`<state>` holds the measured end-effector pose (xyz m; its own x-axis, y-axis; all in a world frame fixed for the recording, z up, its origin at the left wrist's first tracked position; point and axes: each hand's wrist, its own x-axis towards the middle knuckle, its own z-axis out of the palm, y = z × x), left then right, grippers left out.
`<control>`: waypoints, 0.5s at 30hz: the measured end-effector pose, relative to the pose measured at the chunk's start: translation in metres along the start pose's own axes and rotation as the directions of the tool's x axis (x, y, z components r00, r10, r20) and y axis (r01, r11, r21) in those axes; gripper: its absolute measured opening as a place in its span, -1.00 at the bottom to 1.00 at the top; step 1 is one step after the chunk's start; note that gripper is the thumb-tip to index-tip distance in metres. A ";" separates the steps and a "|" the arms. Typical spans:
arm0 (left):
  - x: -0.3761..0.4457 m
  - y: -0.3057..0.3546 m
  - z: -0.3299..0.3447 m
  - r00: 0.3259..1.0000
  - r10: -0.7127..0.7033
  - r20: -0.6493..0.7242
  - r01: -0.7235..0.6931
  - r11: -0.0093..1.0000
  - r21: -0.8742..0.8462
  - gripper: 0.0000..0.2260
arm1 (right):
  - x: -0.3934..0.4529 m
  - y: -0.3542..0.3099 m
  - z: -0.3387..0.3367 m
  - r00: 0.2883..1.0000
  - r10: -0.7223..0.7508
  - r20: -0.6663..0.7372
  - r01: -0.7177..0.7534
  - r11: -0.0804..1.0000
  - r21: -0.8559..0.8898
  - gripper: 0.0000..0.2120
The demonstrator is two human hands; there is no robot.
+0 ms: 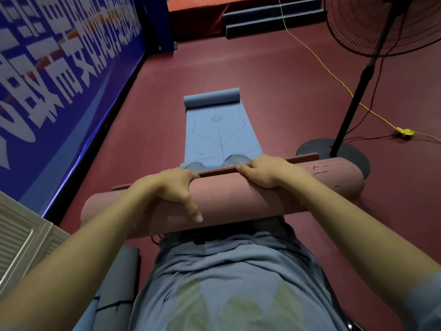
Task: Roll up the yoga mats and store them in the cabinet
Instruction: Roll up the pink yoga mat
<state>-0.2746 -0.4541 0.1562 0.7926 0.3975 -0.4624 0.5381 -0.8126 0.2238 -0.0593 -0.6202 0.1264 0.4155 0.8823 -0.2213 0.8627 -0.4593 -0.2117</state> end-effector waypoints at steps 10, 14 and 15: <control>0.019 -0.025 0.005 0.945 0.015 -0.325 -0.124 0.940 -0.317 0.21 | -0.081 -0.017 0.083 0.984 0.161 -0.078 -0.067 0.737 0.672 -0.42; 0.025 -0.011 -0.004 0.998 -0.047 0.044 0.058 0.959 -0.276 0.18 | -0.070 -0.017 0.091 0.920 -0.025 0.390 -0.391 -0.103 0.915 -0.31; 0.025 -0.008 -0.006 0.998 -0.032 0.049 0.044 0.965 -0.259 0.02 | -0.064 -0.018 0.090 0.928 -0.025 0.372 -0.362 -0.306 0.881 -0.29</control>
<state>-0.2576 -0.4357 0.1481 0.7596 0.4020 -0.5113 0.6285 -0.6561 0.4178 -0.1274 -0.6776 0.0582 0.2564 0.7918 -0.5543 -0.6684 -0.2690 -0.6935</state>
